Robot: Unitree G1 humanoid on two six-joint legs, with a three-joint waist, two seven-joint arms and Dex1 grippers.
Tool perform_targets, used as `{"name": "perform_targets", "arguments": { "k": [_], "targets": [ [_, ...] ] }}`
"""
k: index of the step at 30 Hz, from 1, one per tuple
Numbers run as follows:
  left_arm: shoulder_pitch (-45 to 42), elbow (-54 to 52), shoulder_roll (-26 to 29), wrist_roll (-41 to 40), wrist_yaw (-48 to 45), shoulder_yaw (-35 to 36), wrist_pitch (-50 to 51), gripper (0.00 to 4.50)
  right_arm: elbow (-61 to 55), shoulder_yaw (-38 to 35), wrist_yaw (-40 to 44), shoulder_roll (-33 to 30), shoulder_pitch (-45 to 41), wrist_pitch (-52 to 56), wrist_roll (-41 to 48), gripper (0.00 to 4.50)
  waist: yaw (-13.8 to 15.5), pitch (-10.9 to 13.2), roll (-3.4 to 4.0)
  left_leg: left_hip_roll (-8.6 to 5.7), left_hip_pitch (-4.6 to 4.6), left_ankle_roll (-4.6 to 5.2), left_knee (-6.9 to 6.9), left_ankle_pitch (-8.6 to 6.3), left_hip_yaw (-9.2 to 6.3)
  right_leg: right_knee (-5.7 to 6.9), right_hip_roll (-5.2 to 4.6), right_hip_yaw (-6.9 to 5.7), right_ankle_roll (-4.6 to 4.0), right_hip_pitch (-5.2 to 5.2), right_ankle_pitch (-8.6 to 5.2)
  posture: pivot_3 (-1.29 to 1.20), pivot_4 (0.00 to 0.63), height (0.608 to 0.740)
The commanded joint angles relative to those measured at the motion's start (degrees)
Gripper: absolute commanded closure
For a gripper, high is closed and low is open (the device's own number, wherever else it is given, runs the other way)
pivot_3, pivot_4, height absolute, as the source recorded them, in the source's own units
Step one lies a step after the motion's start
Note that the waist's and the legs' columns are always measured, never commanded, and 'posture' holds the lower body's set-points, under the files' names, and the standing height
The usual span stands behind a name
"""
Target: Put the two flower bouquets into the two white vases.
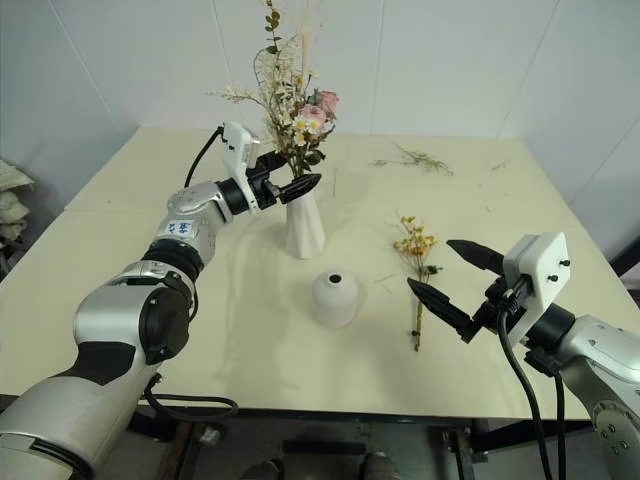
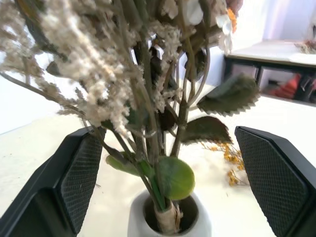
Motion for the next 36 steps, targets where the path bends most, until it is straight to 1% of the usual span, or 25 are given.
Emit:
{"name": "perform_targets", "arguments": {
  "k": [1, 5, 8, 12, 15, 17, 19, 22, 26, 28, 31, 36],
  "targets": [
    [-0.45, -3.36, 4.38, 1.53, -4.43, -2.0, -1.7, 0.05, 0.08, -0.03, 0.56, -1.26, -0.79, -0.56, -0.15, 0.0, -0.12, 0.0, 0.0, 0.02, 0.01, 0.0, -0.01, 0.0, 0.0, 0.0, 0.02, 0.0, 0.0, 0.0, 0.0, 0.0, 0.15, 0.74],
    [1.21, -4.72, 8.15, 0.46, -9.15, -2.2, -3.48, 0.05, 0.21, 0.11, -0.02, -1.65, -0.81, -0.01, -0.32, 0.0, 0.1, 0.0, 0.0, 0.03, 0.01, 0.0, -0.02, 0.0, -0.01, 0.02, 0.03, 0.0, -0.01, -0.01, -0.01, 0.0, 0.15, 0.74],
    [3.76, -6.58, 11.74, -0.79, -14.58, -1.85, -4.02, 0.05, 0.4, 0.11, -0.94, -1.93, -0.63, 0.8, -0.93, 0.0, 0.13, 0.0, 0.01, 0.03, 0.01, 0.0, -0.02, 0.0, -0.01, 0.02, 0.03, 0.01, -0.01, 0.01, -0.01, 0.0, 0.15, 0.74],
    [7.65, -9.77, 16.08, -3.63, -21.91, -0.56, -3.39, 0.05, 1.14, 0.65, -1.99, -2.32, -1.13, 2.02, -1.74, 0.0, 0.01, 0.0, 0.01, 0.04, 0.01, 0.0, -0.02, 0.0, -0.01, 0.04, 0.03, 0.01, -0.03, 0.0, -0.01, 0.0, 0.15, 0.74],
    [10.92, -13.12, 18.32, -5.84, -27.33, -0.2, -2.21, 0.05, 2.45, 1.87, -3.13, -2.77, -2.43, 3.27, -3.07, 0.0, 0.01, 0.0, 0.01, 0.05, 0.02, 0.01, -0.01, 0.0, -0.01, 0.08, 0.03, 0.01, -0.05, 0.0, -0.01, 0.0, 0.15, 0.74],
    [12.97, -15.8, 19.03, -7.52, -29.83, 0.16, -1.46, 0.05, 3.64, 2.55, -3.48, -2.97, -3.5, 3.74, -3.85, 0.0, 0.08, 0.0, 0.01, 0.05, 0.02, 0.01, 0.0, 0.0, -0.02, 0.12, 0.03, 0.01, -0.08, 0.0, -0.03, 0.0, 0.15, 0.74],
    [15.65, -19.87, 19.55, -10.92, -32.35, 1.85, -0.76, 0.05, 5.55, 4.92, -5.58, -3.55, -5.66, 6.43, -5.48, 0.0, 0.12, 0.0, 0.01, 0.05, 0.03, 0.01, 0.02, 0.0, -0.02, 0.14, 0.03, 0.01, -0.1, 0.01, -0.03, 0.0, 0.15, 0.74],
    [21.81, -29.41, 21.11, -16.88, -37.61, 3.64, 5.17, 0.05, 8.74, 9.2, -8.21, -3.67, -9.9, 9.52, -8.53, 0.0, 0.03, 0.0, 0.01, 0.07, 0.03, 0.01, 0.08, 0.0, -0.01, 0.18, 0.03, 0.01, -0.14, 0.0, -0.03, 0.0, 0.15, 0.74],
    [26.87, -37.54, 23.66, -22.06, -38.61, 5.16, 10.28, 0.05, 13.48, 14.11, -10.92, -5.19, -14.36, 18.74, -11.05, 0.0, -0.04, 0.0, 0.02, 0.13, 0.06, 0.02, 0.05, 0.0, -0.04, 0.29, 0.06, 0.0, -0.23, -0.06, -0.08, 0.0, 0.15, 0.74],
    [29.59, -42.06, 25.61, -25.17, -39.02, 6.29, 13.4, 0.05, 15.67, 15.57, -12.12, -4.71, -16.68, 22.01, -11.97, 0.0, -0.06, 0.0, 0.03, 0.14, 0.05, 0.02, 0.05, 0.0, -0.03, 0.3, 0.07, 0.01, -0.24, -0.07, -0.09, 0.0, 0.15, 0.74],
    [33.82, -48.41, 27.78, -30.03, -39.28, 7.89, 18.35, 0.05, 17.46, 17.17, -12.91, -3.51, -20.05, 25.65, -12.38, 0.0, -0.14, 0.01, 0.04, 0.15, 0.05, 0.02, 0.02, -0.01, -0.01, 0.28, 0.07, 0.03, -0.26, -0.09, -0.09, 0.0, 0.15, 0.74],
    [40.4, -56.75, 29.84, -34.64, -37.72, 9.25, 23.41, 0.05, 22.1, 20.11, -14.02, -1.97, -24.89, 30.43, -14.34, 0.0, -0.1, 0.01, 0.06, 0.15, 0.07, 0.03, 0.01, -0.01, 0.0, 0.27, 0.07, 0.02, -0.28, -0.1, -0.11, 0.0, 0.15, 0.74]
  ]
}}
